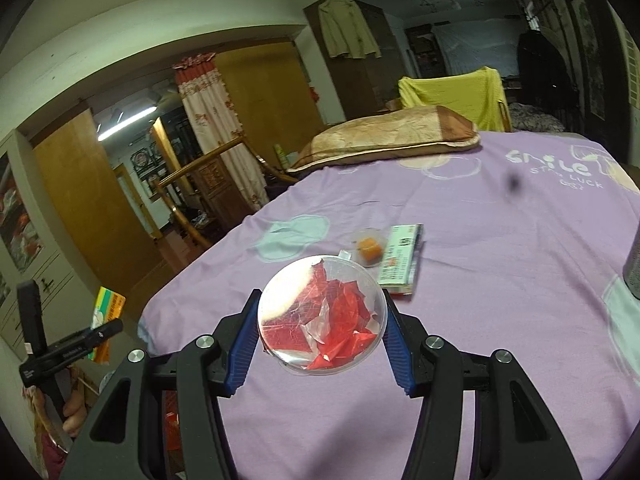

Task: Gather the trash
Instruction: 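Lower the striped box and red-wrapper cup into the red wastebasket and open both tools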

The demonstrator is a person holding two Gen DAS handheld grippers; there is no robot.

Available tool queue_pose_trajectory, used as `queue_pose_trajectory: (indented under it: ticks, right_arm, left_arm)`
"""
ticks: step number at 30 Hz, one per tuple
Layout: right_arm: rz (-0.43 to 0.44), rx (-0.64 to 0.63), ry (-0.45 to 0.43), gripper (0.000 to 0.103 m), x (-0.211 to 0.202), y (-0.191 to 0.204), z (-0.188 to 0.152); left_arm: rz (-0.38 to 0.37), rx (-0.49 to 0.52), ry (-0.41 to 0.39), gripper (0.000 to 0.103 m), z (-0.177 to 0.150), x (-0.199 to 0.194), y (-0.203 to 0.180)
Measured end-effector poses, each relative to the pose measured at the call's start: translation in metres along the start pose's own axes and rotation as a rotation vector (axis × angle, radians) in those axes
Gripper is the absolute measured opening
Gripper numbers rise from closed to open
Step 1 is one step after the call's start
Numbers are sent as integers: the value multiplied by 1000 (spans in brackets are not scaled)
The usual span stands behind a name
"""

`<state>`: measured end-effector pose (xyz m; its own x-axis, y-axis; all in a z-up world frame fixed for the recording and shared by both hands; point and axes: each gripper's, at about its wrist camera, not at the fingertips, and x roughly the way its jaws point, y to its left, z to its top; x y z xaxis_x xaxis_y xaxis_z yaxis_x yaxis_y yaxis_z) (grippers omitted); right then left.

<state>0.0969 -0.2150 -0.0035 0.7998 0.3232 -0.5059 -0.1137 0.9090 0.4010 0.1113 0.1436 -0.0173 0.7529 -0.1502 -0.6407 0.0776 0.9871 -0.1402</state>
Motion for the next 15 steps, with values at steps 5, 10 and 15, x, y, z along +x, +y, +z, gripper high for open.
queue_pose_trajectory:
  ticks: [5,10,15]
  right_arm:
    - [48,-52,39,56,15,43,-6]
    - [92,-112,98,56,38,89,-15]
    - [132,-177,158,56,59,138,-29]
  left_arm:
    - [60,-76,64,61,-35,10,59]
    - [154,-132,116,81,-63,25,103]
    - [204,-185,100,93,-76,22,138]
